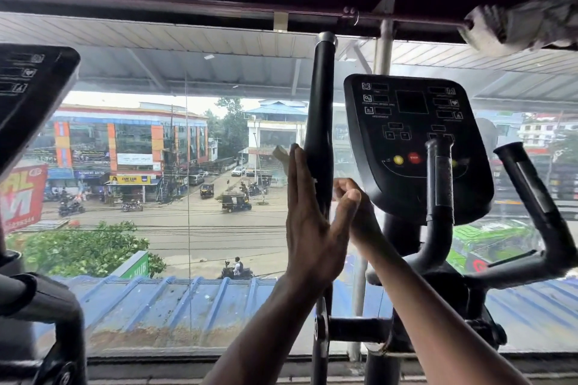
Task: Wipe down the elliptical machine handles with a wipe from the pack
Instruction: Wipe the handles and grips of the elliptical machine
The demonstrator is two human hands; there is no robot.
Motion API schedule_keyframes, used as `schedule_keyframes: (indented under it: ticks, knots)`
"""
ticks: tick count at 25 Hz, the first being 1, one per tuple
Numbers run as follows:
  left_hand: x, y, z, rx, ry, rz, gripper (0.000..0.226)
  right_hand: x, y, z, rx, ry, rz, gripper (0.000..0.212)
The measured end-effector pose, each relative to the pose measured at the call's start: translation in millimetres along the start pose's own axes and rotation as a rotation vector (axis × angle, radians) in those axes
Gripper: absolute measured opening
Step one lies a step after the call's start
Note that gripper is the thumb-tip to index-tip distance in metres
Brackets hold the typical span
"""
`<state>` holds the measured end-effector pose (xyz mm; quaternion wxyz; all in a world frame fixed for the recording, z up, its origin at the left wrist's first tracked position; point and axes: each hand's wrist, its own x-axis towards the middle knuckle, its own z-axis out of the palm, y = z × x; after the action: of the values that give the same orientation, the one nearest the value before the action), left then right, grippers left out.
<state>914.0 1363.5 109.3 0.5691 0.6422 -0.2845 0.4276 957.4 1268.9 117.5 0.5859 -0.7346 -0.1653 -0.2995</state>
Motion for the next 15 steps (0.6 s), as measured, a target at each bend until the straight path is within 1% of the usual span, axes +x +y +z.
schedule_keyframes:
  ticks: [1,2,3,4,5,6,7,8,10,12,14,15]
  knots:
    - [5.6,3.1,-4.3,-0.107,-0.002,-0.033,0.093,8.0,-15.8,-2.8,-0.037,0.143,-0.184,0.027]
    - [11.7,7.6,-9.5,-0.221,-0.02,-0.065,0.094,10.5,-33.6,-7.9,-0.079,0.244,-0.339,0.024]
    - [19.7,12.4,-14.5,-0.308,-0.03,-0.086,0.091,12.8,-53.7,-12.2,-0.151,0.254,-0.509,0.02]
    - [25.8,17.1,-17.5,-0.415,-0.069,-0.116,0.084,12.8,-75.0,-15.2,-0.271,0.19,-0.66,0.02]
    - [29.5,21.1,-19.8,-0.559,-0.086,-0.14,0.079,9.1,-92.4,-14.6,-0.382,0.079,-0.758,0.025]
    - [30.2,24.8,-21.7,-0.68,-0.099,-0.157,0.081,5.3,-100.0,-11.4,-0.502,-0.042,-0.802,0.031]
    - [30.9,26.8,-25.0,-0.784,-0.124,-0.161,0.085,5.2,-101.1,-8.1,-0.593,-0.13,-0.799,0.037]
    - [33.6,26.3,-29.1,-0.86,-0.148,-0.185,0.089,9.7,-101.1,-5.3,-0.66,-0.171,-0.782,0.038]
    - [41.4,19.5,-36.8,-0.913,-0.149,-0.225,0.094,23.2,-103.1,-5.5,-0.735,-0.152,-0.772,0.032]
    - [50.2,5.0,-38.4,-0.971,-0.137,-0.255,0.087,27.5,-105.3,-8.7,-0.766,-0.138,-0.773,0.023]
    - [64.0,-8.6,-37.9,-1.054,-0.096,-0.363,0.078,21.0,-107.7,-11.1,-0.795,-0.239,-0.779,0.019]
    - [72.3,-12.6,-37.7,-1.093,-0.093,-0.415,0.079,19.4,-109.5,-11.7,-0.821,-0.312,-0.775,0.02]
